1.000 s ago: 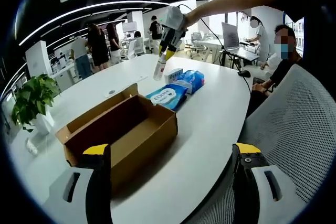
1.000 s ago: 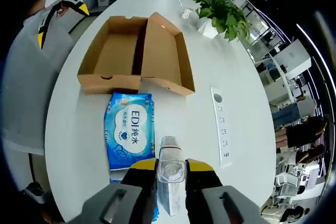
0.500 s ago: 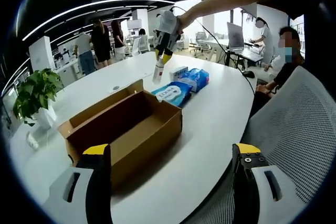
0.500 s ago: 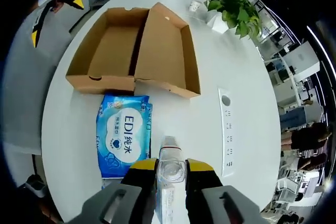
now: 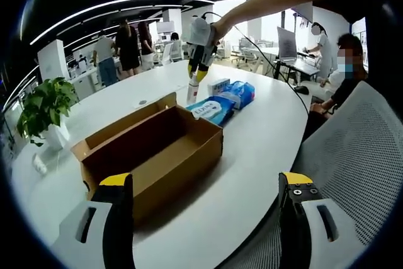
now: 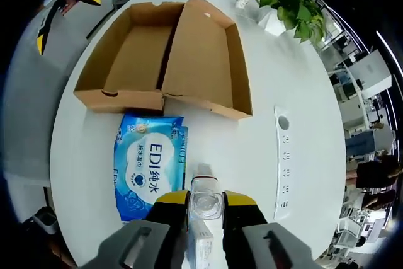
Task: Operate the shoe box by opening the lid, removing the specified soft item, and placing it in the target area until the item is outside and the box remains undamaged.
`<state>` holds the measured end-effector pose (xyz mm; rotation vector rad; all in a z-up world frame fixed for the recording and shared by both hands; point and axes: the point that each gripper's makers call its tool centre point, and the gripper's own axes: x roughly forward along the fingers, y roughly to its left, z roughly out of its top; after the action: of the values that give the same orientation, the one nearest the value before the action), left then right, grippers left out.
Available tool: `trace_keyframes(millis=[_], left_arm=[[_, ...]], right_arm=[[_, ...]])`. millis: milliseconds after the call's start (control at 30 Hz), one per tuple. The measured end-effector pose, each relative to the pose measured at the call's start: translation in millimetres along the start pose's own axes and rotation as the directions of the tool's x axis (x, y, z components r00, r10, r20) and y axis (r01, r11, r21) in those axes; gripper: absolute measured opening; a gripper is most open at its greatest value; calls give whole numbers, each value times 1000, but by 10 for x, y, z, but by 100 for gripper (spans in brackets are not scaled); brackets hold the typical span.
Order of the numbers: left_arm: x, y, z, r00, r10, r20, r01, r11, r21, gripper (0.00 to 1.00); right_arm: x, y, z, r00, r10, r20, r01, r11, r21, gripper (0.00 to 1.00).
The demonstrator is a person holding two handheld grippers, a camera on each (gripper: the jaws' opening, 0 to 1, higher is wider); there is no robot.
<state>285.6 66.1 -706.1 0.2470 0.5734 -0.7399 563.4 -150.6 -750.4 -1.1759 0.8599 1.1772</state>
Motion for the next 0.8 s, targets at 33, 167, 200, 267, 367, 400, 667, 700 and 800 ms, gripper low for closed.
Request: trace_keyframes(millis=[33, 167, 200, 267, 367, 400, 667, 700, 800], left_arm=[[0, 2, -2, 1000, 0, 0, 0, 1000, -1, 100], [-2, 10, -7, 1000, 2, -1, -2, 1000, -2, 99], [-2, 12, -10, 1000, 3, -1, -3, 1000, -3, 99], [-2, 15, -14, 1000, 3, -3, -3, 1000, -3, 99], [1, 15, -21, 1000, 2, -5, -2, 1000, -2, 99], [2, 16, -24, 1000, 2, -6, -2, 1000, -1, 99], [20, -24, -68, 1000, -13, -27, 14, 1000, 15, 98], [19, -23, -68, 1000, -13, -28, 13, 1000, 15, 98], [14, -12, -54, 1000, -8, -20, 8, 1000, 8, 98]], right_arm=[[8, 16, 1, 1000, 3, -2, -3, 1000, -2, 15], [58, 57, -7, 1000, 16, -4, -16, 1000, -1, 15], [66, 65, -8, 1000, 19, -5, -19, 1000, -1, 15], [73, 72, -6, 1000, 23, -4, -23, 1000, 0, 15], [92, 83, 2, 1000, 28, -2, -28, 1000, 0, 16], [95, 85, 4, 1000, 28, -2, -28, 1000, 0, 16], [89, 58, 58, 999, 27, 20, -27, 1000, 3, 16], [78, 51, 58, 999, 25, 20, -25, 1000, 2, 16], [52, 14, 53, 1000, 13, 25, -13, 1000, 2, 17]])
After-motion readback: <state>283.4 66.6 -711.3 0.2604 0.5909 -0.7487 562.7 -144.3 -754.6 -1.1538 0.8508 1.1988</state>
